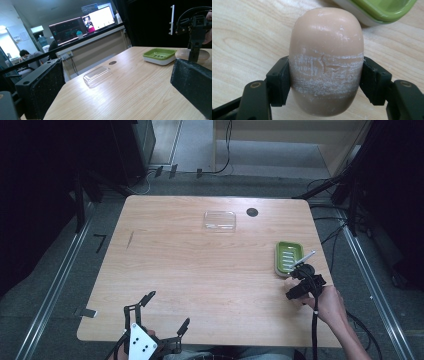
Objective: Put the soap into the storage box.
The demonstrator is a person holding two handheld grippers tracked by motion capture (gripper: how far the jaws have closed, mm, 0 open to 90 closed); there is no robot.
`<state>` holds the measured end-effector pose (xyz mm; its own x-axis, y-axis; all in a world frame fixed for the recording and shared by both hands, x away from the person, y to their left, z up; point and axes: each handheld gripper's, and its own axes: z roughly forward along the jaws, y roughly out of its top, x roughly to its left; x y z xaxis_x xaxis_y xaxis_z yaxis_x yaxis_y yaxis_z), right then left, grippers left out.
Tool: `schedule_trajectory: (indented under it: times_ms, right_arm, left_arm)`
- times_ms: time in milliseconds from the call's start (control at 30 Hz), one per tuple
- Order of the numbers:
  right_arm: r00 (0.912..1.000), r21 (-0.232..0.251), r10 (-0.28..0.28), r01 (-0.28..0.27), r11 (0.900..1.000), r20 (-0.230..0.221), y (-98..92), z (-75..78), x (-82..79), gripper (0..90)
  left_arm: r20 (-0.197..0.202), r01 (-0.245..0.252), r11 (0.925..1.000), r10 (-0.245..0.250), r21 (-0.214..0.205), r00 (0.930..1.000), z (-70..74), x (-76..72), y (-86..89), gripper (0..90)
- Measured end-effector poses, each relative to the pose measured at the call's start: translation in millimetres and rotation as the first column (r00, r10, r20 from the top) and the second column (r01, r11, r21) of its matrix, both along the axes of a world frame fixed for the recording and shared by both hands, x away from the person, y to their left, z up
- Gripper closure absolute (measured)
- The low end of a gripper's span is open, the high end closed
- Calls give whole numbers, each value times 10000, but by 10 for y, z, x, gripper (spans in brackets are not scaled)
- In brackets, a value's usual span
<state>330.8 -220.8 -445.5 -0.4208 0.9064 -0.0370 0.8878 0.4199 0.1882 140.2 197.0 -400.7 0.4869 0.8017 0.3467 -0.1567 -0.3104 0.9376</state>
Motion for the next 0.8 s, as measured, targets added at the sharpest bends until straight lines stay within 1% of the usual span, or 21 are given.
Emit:
schedule_trajectory:
  times_ms: [100,200,300,400,467,533,567,600,633,800]
  right_arm:
    - [9999,-9,-41,41,10000,147,-9,19,10,336]
    - [9997,-59,-204,205,9998,168,-10,39,11,336]
    - [9993,-41,-196,198,9998,331,-32,55,23,336]
    - [9990,16,-287,286,9996,331,-46,62,30,336]
    - [9991,-46,-295,297,9995,289,-50,68,36,336]
    - [9989,-10,-335,336,9994,312,-54,73,40,336]
    - [9990,-80,-315,318,9995,328,-56,81,49,336]
    - [9988,-59,-392,394,9992,302,-55,88,51,336]
    - [9988,-63,-344,346,9994,349,-61,90,60,336]
    - [9979,-40,-444,447,9990,465,-48,127,92,336]
  left_arm:
    - [-6,-4,10000,4,39,10000,1,0,1,0]
    - [-6,-4,10000,4,46,10000,1,0,1,0]
    - [-1,-3,10000,3,42,10000,1,0,1,0]
    - [6,30,10000,-30,61,10000,1,0,1,0]
    - [9,32,10000,-32,28,10000,1,0,-1,0]
    - [-1,15,10000,-15,57,10000,1,0,1,0]
    - [1,15,10000,-15,18,10000,0,0,-1,0]
    - [-5,15,10000,-15,52,10000,1,1,0,0]
    - [-5,10,10000,-10,28,10000,1,0,0,0]
    - [-9,15,10000,-15,34,10000,1,1,1,0]
